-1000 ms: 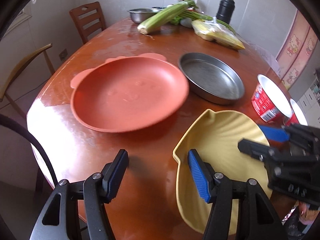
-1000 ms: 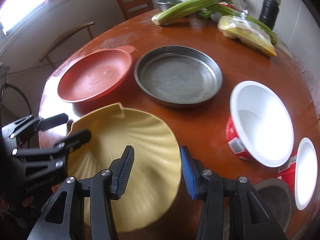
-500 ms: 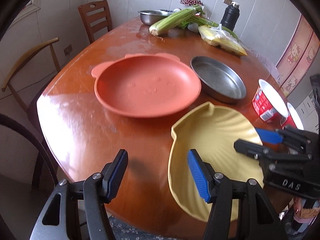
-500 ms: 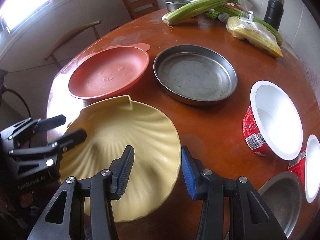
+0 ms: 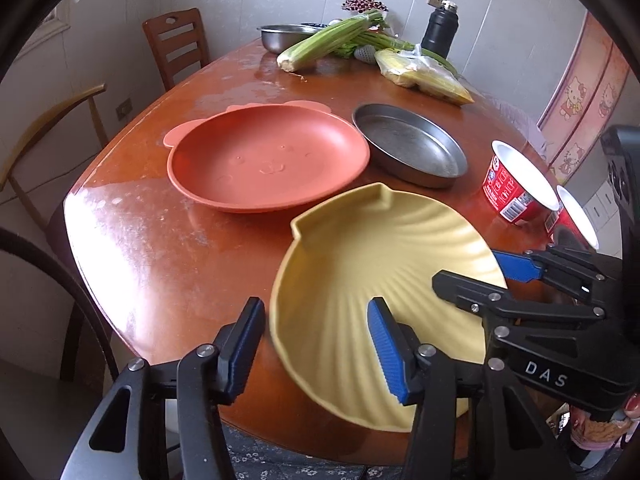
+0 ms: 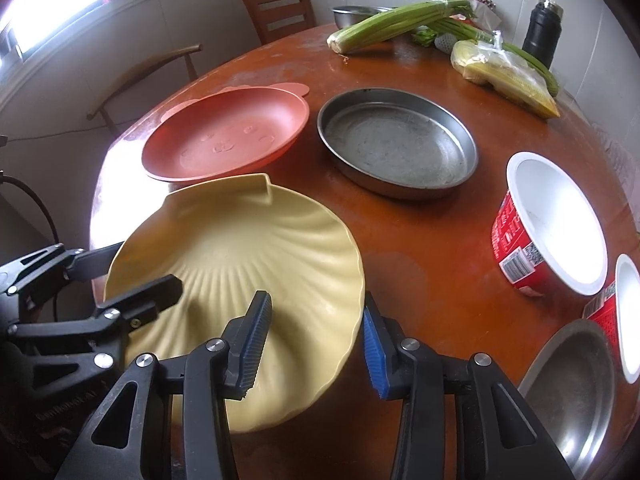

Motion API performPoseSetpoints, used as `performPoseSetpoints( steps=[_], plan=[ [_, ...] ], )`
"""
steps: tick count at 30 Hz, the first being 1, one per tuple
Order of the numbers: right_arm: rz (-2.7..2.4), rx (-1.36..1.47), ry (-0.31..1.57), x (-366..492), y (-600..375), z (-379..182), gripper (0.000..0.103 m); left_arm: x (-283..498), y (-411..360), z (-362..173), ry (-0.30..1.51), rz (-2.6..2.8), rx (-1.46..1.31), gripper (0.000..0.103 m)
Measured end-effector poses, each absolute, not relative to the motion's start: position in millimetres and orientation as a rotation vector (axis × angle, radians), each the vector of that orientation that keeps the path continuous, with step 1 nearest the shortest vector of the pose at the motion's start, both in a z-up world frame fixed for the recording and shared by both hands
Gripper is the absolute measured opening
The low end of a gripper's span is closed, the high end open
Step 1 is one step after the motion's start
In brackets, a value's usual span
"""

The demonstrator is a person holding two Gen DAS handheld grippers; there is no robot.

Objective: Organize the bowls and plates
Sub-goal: 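Lift the yellow plate with the left tool and carry it toward the orange plate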

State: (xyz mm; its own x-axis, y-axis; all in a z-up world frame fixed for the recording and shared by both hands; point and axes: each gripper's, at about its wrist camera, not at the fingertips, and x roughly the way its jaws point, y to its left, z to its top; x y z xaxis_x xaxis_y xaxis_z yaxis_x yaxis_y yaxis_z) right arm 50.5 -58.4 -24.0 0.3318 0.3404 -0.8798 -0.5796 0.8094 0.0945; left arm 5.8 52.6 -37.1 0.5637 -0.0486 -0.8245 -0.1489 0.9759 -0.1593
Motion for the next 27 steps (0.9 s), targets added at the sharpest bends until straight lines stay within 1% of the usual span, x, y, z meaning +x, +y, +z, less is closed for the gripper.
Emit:
performPoseSetpoints(
  steps=[18,27],
  plan=[
    [0.604,-0.197,1.082,49.5,-69.1,-22.7,0.044,8.0,45.3,-34.9,0.960,0.038,-0.213,0.051],
    [0.619,-0.151,1.056,50.2,-75.2,-2.0,0.044,8.2,47.0,-17.5,0.912,0.014,-0.197,0.051]
  ],
)
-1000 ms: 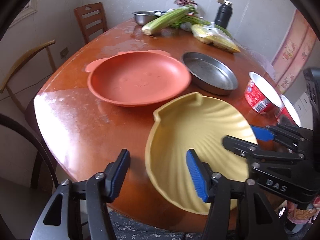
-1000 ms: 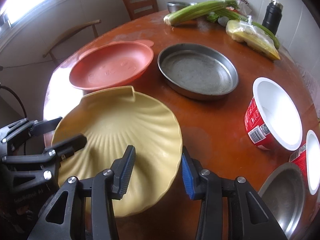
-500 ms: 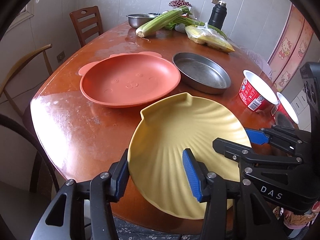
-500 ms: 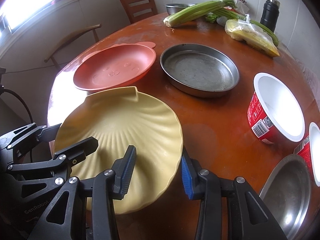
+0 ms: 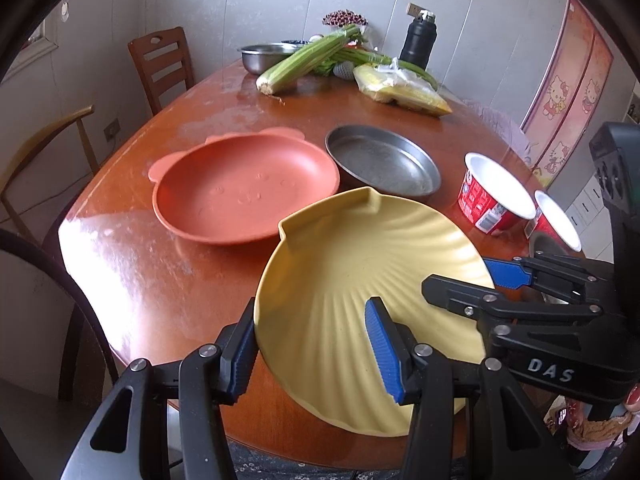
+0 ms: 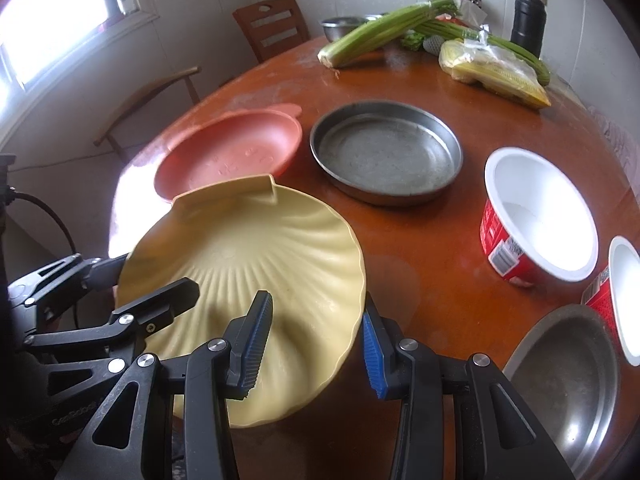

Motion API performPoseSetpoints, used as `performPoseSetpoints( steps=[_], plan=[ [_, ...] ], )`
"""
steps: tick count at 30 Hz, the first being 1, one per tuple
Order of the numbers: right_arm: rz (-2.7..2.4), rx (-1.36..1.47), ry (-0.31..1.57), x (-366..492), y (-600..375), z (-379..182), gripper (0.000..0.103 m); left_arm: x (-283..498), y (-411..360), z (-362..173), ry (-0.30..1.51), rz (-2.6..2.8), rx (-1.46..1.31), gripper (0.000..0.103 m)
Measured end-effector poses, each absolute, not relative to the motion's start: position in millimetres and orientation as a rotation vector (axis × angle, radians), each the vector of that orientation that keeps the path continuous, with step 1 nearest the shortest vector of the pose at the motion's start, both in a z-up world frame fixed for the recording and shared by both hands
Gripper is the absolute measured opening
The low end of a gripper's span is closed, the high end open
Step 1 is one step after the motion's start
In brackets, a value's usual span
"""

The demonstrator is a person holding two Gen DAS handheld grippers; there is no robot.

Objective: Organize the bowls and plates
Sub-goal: 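Lift the yellow plate with the left tool and carry it toward the orange plate, then lower the yellow plate onto the orange plate with the left tool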

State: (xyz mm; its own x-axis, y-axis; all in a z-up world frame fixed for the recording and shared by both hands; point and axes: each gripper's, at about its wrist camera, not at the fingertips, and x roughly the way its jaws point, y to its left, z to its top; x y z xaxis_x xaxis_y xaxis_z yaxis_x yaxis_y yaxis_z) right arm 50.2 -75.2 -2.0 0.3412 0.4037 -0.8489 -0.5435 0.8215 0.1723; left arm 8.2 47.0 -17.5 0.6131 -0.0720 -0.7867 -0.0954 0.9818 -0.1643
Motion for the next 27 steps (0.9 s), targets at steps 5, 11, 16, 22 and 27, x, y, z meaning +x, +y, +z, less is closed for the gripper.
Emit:
performPoseSetpoints(
  steps=[5,11,16,22,27],
  plan=[
    [0.634,-0.150,1.011,55.6,-65.1,16.6,0.044,11.9,60.4,-3.1,0.871,0.023,-0.200,0.051],
    [0.647,-0.177,0.990,68.5,-36.0,28.7,0.044,20.4,81.7,13.2,0.826,0.070,-0.190,0.051],
    [0.662,-0.201,0.968,84.4,-7.5,37.3,0.044,31.2,106.1,22.2,0.799,0.113,-0.187,0.051],
    [0.646,-0.208,0.971,106.2,16.6,34.4,0.044,51.1,124.3,15.9,0.803,0.134,-0.176,0.051],
    [0.618,-0.203,1.000,122.2,25.4,20.5,0.044,67.6,133.8,2.3,0.829,0.124,-0.186,0.051]
  ],
)
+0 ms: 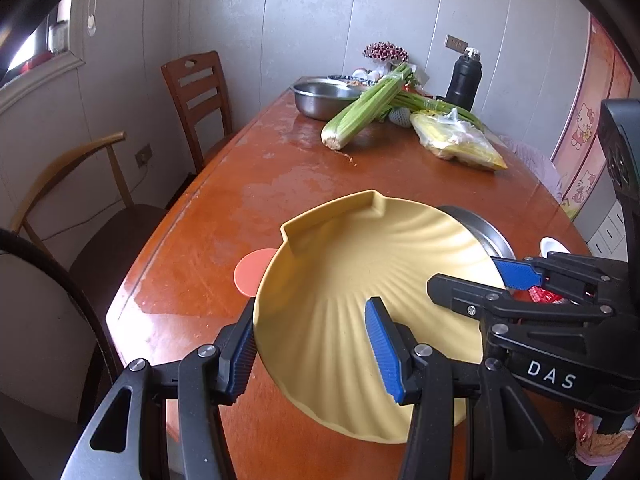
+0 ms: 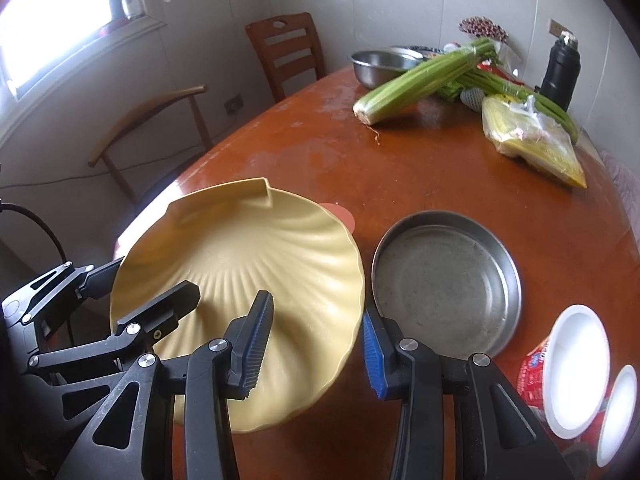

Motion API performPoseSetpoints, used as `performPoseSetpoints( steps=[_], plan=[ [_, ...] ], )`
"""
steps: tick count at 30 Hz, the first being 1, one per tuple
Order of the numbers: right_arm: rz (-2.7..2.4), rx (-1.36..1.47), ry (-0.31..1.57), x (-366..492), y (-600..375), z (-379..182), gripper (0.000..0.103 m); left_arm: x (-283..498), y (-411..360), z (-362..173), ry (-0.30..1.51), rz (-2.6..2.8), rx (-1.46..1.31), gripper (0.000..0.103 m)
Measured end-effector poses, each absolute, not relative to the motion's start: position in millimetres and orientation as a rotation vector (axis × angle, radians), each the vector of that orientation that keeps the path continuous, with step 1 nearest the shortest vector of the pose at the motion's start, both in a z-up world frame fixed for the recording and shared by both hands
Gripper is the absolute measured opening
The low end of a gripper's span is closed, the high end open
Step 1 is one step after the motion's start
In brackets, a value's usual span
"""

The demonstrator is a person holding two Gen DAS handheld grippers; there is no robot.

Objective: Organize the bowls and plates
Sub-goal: 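Lower the yellow plate onto the orange plate with the left tool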

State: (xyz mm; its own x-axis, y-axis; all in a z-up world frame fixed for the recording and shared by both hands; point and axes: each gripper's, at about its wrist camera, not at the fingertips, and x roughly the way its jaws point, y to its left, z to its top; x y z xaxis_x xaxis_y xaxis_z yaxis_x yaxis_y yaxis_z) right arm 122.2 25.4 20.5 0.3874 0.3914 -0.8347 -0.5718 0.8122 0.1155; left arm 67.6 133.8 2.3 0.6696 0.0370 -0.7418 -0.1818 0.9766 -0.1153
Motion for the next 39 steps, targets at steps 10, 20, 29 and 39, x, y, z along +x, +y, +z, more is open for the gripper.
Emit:
performPoseSetpoints(
  steps=[10,20,29,39],
  plan=[
    [0.577,-0.214,1.027,136.4,34.9,1.6,0.043,84.1,140.0,-14.1,0.853,0.129,-0.167,0.051],
    [0.554,-0.227,1.020,139.4,38.4,-4.4,0.042,92.4,139.9,-22.2,0.856,0.176,-0.127,0.051],
    [0.520,-0.257,0.998,133.2,44.9,-6.6,0.043,108.2,154.5,-40.1,0.906,0.246,-0.109,0.052],
    [0.541,-0.258,0.989,124.9,53.5,-6.6,0.044,117.3,170.1,-42.7,0.897,0.248,-0.143,0.052]
  ],
)
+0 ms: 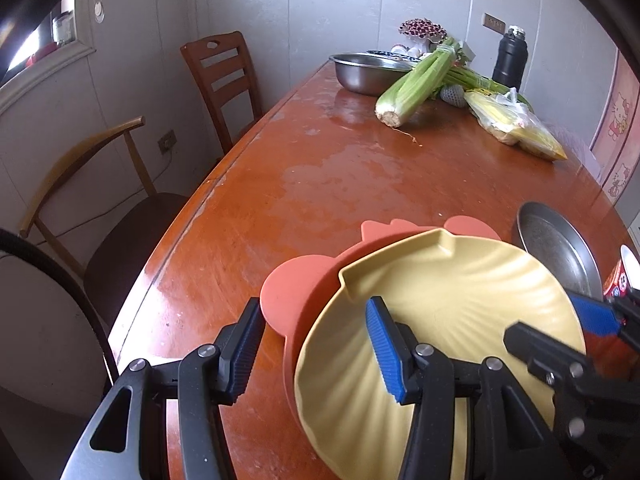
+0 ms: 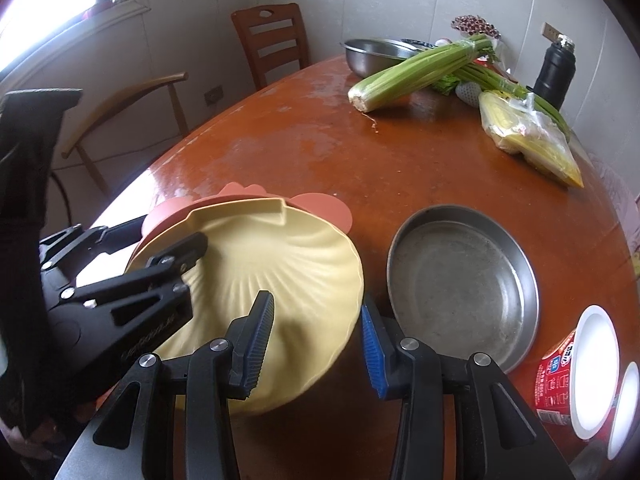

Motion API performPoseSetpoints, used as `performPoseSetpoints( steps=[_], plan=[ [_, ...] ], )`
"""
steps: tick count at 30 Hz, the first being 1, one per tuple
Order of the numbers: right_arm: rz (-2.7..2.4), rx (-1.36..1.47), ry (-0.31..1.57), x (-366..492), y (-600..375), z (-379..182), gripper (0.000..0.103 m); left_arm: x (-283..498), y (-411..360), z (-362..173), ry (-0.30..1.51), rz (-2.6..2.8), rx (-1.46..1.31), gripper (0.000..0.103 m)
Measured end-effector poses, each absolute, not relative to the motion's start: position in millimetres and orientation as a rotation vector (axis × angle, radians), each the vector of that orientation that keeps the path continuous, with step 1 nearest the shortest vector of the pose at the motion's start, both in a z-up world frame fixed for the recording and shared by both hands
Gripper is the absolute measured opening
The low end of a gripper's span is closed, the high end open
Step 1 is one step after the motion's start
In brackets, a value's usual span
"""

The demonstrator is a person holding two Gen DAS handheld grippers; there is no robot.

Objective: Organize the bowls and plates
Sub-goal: 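Lower the yellow plate onto the orange plate with the left tool, then open the left tool and withdraw it from the stacked plates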

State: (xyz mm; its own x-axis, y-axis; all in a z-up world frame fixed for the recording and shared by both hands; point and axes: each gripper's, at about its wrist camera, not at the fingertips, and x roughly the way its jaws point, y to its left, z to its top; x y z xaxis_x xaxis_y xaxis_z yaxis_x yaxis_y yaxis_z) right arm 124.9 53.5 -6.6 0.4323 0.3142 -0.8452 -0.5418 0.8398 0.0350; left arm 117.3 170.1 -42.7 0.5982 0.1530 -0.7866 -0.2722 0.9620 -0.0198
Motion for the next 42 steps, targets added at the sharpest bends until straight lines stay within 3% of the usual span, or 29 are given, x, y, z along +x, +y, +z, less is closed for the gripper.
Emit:
performPoseSetpoints(
  steps=[42],
  plan=[
    [0.513,-0.088,0.934,123.0,-0.1,37.8,0.044,85.7,153.2,19.9,0.791,0.188,-0.169,0.055]
  ],
)
